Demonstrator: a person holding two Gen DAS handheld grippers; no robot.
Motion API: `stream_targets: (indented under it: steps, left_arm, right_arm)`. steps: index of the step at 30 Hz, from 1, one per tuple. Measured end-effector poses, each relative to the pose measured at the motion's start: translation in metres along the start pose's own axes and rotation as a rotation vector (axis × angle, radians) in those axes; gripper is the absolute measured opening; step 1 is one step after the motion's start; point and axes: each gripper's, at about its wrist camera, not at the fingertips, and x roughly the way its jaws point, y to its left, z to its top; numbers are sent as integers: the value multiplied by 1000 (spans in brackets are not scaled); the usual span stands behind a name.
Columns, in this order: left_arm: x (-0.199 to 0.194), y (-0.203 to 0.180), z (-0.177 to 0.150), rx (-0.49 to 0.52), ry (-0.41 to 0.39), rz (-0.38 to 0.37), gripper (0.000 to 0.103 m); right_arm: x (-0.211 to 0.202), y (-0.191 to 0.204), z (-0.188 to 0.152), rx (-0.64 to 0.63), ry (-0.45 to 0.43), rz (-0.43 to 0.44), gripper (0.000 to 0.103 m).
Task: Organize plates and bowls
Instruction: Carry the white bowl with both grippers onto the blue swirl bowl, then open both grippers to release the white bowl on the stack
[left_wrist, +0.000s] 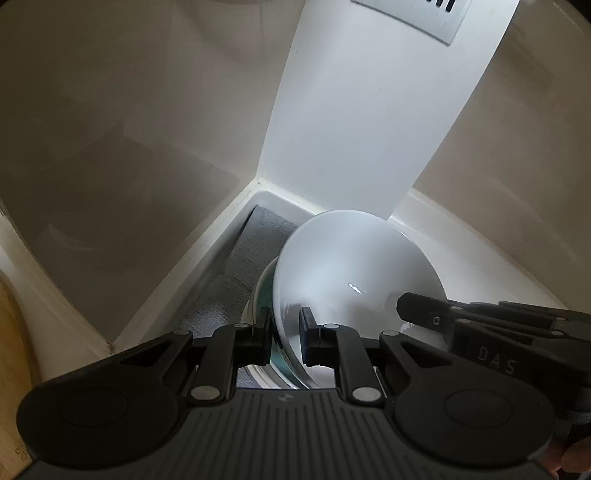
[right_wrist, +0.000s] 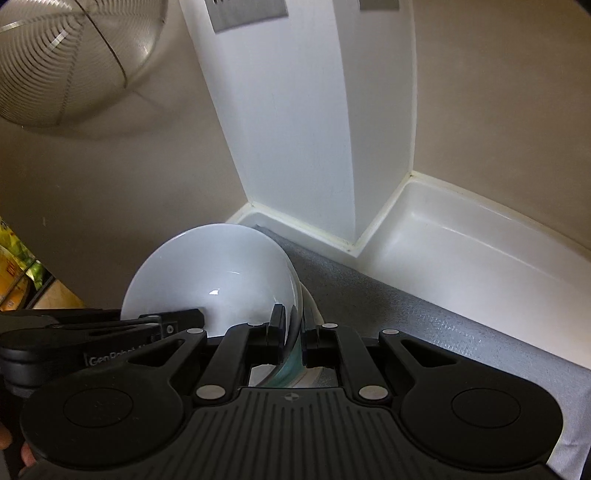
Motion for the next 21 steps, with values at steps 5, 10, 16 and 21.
stream_targets:
  steps: [5,10,16,21]
  left_arm:
    - [6,-3,-1,4,15,25,15]
    - [5,-4,-5,-15,27,31,16]
    - [-9,-7,-7,-29,-24,53,24]
    - [-23,-12,-10,-22,-57,65,84]
  right_arm:
    - [13,-5,-1,12,29,12,9]
    - [21,-12,-4,42,44,23,10]
    - [28,-19,-6,77,42,20,9]
    - [28,-20,-10,92,42,28,16]
